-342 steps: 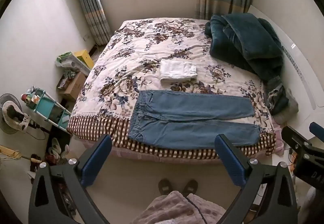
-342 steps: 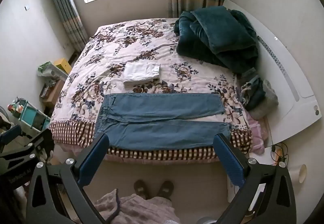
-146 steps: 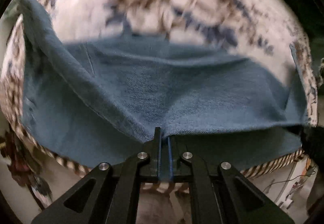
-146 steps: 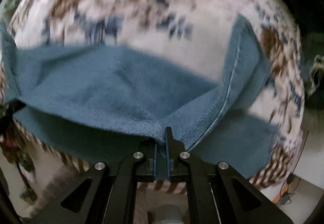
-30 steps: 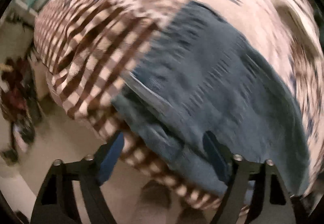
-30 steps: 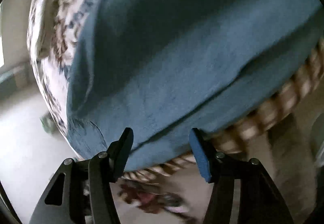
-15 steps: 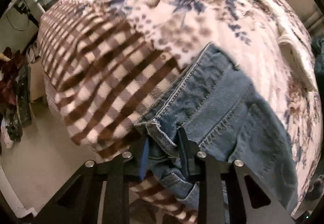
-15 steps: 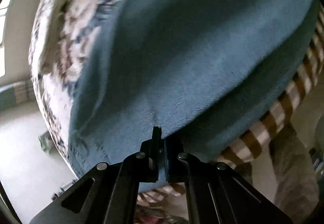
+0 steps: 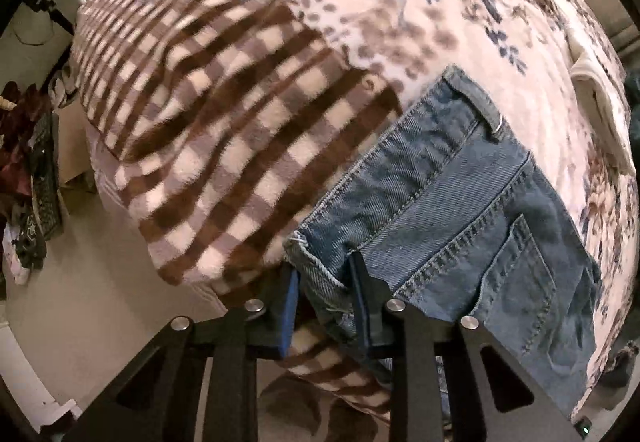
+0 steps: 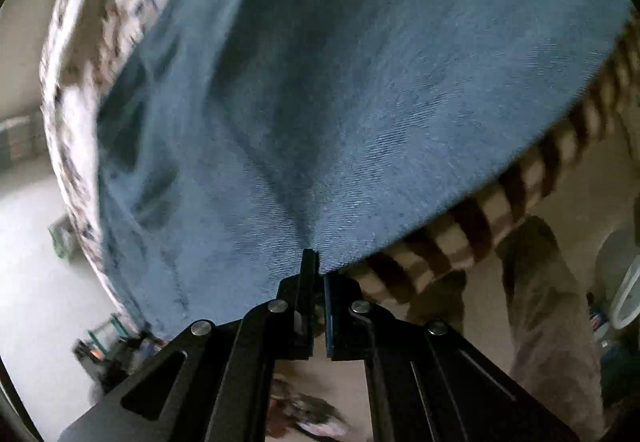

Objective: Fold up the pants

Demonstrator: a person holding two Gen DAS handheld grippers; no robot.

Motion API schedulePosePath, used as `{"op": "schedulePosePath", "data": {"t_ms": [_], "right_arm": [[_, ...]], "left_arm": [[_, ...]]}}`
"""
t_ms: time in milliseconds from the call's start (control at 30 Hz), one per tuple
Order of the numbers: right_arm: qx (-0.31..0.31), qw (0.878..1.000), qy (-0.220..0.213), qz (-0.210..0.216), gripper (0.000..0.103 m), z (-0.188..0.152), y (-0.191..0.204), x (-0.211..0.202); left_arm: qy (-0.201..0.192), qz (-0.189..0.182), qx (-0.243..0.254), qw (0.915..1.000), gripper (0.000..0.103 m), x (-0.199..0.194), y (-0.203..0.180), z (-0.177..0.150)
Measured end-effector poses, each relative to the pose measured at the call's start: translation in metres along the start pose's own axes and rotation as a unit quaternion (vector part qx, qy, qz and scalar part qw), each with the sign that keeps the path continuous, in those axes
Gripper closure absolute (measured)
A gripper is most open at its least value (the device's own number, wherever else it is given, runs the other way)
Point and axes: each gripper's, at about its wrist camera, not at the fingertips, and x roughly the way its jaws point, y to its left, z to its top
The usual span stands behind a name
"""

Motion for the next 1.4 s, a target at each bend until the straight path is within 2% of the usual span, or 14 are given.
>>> {"op": "schedulePosePath", "data": {"t_ms": [133, 167, 200, 233, 300, 333, 500, 700, 800, 933, 1000, 1200, 1367, 1400], "right_arm": [[0.017, 0.999, 0.035, 0.018, 0.092, 0.016, -0.009, 0.015], [0.020, 0.998, 0.040, 0.033, 0.082, 0.016, -0.013, 0.011], [0.020, 0.998, 0.038, 0.053, 0.064, 0.014, -0.018, 0.002], [0.020, 0.998, 0.032, 0.058, 0.058, 0.015, -0.019, -0.005], [0.021, 0.998, 0.008, 0.060, 0.054, 0.013, -0.036, -0.031], [0.024, 0.998, 0.003, 0.061, 0.054, 0.015, -0.045, -0.040], [0.089, 0.990, -0.097, 0.047, 0.054, 0.046, -0.117, -0.118], [0.182, 0.954, -0.239, 0.000, 0.054, 0.127, -0.230, -0.223], [0.194, 0.945, -0.261, -0.011, 0.054, 0.171, -0.266, -0.254], [0.204, 0.941, -0.267, -0.028, 0.057, 0.215, -0.301, -0.267], [0.196, 0.949, -0.247, -0.024, 0.090, 0.232, -0.308, -0.259], [0.154, 0.949, -0.266, -0.075, 0.093, 0.233, -0.289, -0.261], [0.127, 0.971, -0.188, -0.078, 0.084, 0.245, -0.275, -0.240], [0.123, 0.974, -0.176, -0.074, 0.075, 0.246, -0.271, -0.246]], "left_arm": [[0.005, 0.008, 0.006, 0.9999, 0.074, -0.015, -0.002, -0.009], [0.000, 0.014, 0.017, 0.9998, 0.072, -0.023, -0.005, -0.014], [-0.005, 0.022, 0.034, 0.9992, 0.065, -0.031, -0.012, -0.020], [-0.012, 0.034, 0.060, 0.9976, 0.046, -0.039, -0.024, -0.028], [-0.019, 0.051, 0.109, 0.9926, 0.015, -0.049, -0.053, -0.045], [-0.024, 0.051, 0.135, 0.9893, 0.011, -0.053, -0.072, -0.055], [-0.015, 0.020, 0.246, 0.9690, 0.011, -0.045, -0.191, -0.115], [0.001, -0.004, 0.318, 0.9482, 0.011, -0.023, -0.315, -0.176], [-0.003, 0.003, 0.348, 0.9376, 0.011, -0.015, -0.366, -0.204], [0.003, 0.014, 0.374, 0.9275, 0.011, -0.004, -0.413, -0.234], [0.003, 0.022, 0.380, 0.9248, 0.011, 0.000, -0.427, -0.243], [0.001, 0.049, 0.377, 0.9251, 0.011, 0.008, -0.446, -0.253], [-0.005, 0.069, 0.342, 0.9372, 0.011, 0.007, -0.436, -0.236], [-0.012, 0.071, 0.336, 0.9391, 0.011, 0.003, -0.431, -0.231]]}}
